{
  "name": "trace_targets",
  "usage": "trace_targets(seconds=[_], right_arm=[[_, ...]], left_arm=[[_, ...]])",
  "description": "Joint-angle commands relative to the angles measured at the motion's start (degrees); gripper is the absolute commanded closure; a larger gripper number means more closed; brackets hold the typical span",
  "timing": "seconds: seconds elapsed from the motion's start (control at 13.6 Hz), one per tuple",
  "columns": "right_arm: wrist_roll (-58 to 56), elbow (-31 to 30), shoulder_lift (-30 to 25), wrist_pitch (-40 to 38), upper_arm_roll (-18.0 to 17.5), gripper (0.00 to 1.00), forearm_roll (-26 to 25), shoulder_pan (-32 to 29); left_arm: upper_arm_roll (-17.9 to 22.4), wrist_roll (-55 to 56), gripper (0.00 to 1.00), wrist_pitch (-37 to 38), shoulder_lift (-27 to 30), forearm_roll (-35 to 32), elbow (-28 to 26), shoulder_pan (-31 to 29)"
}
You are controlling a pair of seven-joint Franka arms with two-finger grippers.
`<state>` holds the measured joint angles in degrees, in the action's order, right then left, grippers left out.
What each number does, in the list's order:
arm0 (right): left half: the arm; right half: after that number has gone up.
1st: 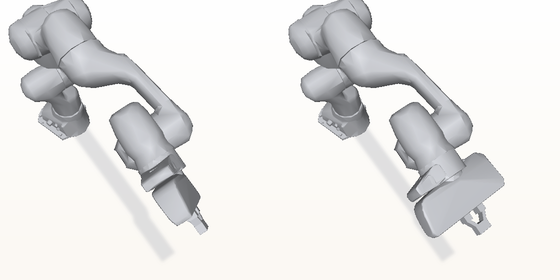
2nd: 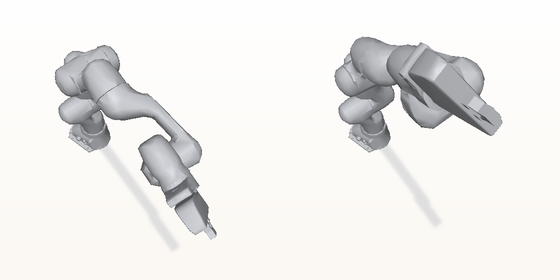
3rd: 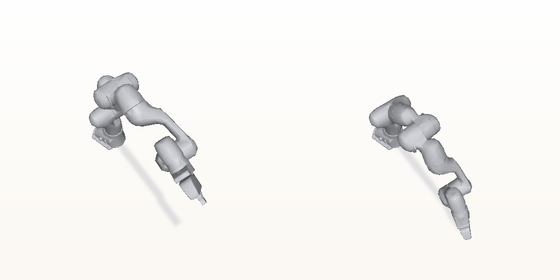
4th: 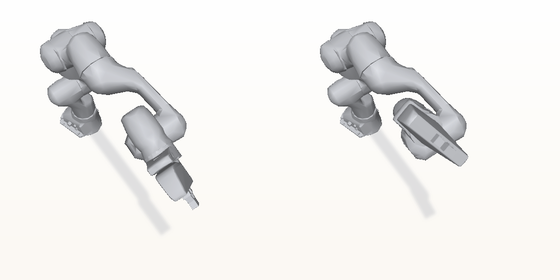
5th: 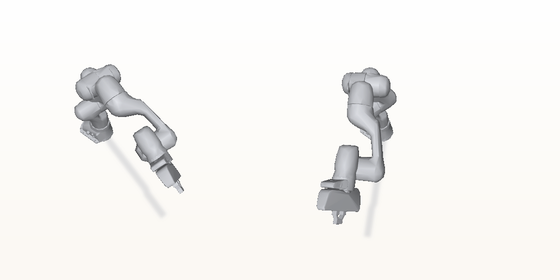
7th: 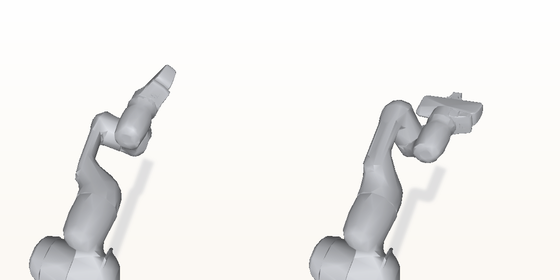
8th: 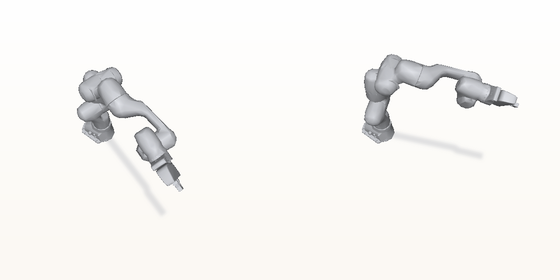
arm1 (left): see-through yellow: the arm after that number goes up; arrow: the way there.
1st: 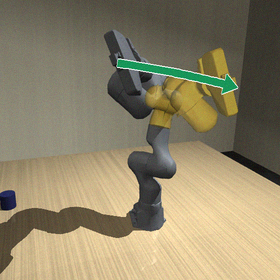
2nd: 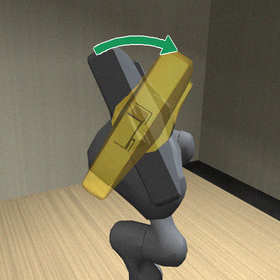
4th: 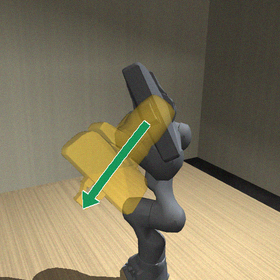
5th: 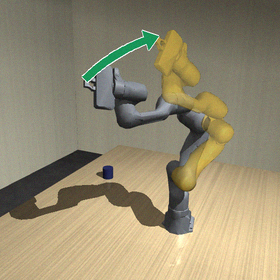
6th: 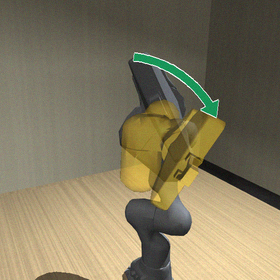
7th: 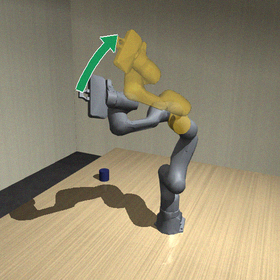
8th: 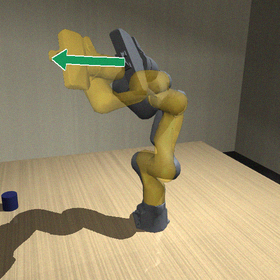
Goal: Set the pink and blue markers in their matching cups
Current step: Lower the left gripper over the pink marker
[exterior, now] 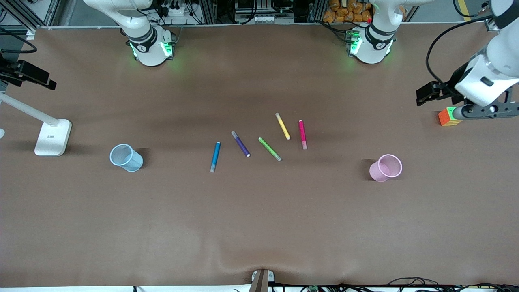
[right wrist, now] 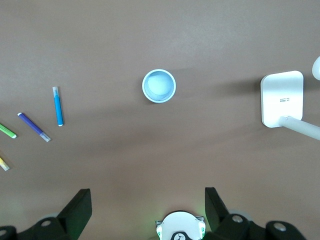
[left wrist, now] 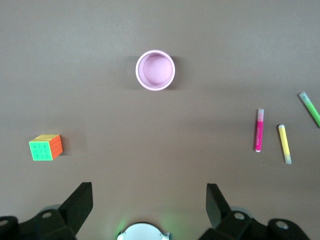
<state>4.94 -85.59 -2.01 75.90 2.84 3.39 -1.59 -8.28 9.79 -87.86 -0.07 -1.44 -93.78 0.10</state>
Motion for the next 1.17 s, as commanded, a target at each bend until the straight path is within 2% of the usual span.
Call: trace_targets(seconds=[0.0, 0.29, 0.73, 1.1], right_arm=[[0.68, 0.6, 0.25, -0.57, -0.47, 0.0, -0.49, -0.43], [0.68, 0.6, 0.25, -0.57, -0.47, 0.0, -0.49, -0.43], [0.77, 0.68, 0.25, -0.57, -0.47, 0.0, -0.31, -0.25], [0.68, 0.69, 0.25, -0.49, -0.47, 0.0, -0.22, -0.34]], left_arm=[[-1.56, 2.77, 0.0, -1.96, -3.6, 0.38, -0.17, 0.69], [-4.02, 4.01, 0.0, -7.93, -10.9, 2.49, 0.27, 2.0], [-4.03, 13.31, 0.0, -14.35, -19.08, 2.32, 0.8, 10.08], [-4.11, 17.46, 0.0, -18.22, -24.01, 2.23, 0.1, 13.43]])
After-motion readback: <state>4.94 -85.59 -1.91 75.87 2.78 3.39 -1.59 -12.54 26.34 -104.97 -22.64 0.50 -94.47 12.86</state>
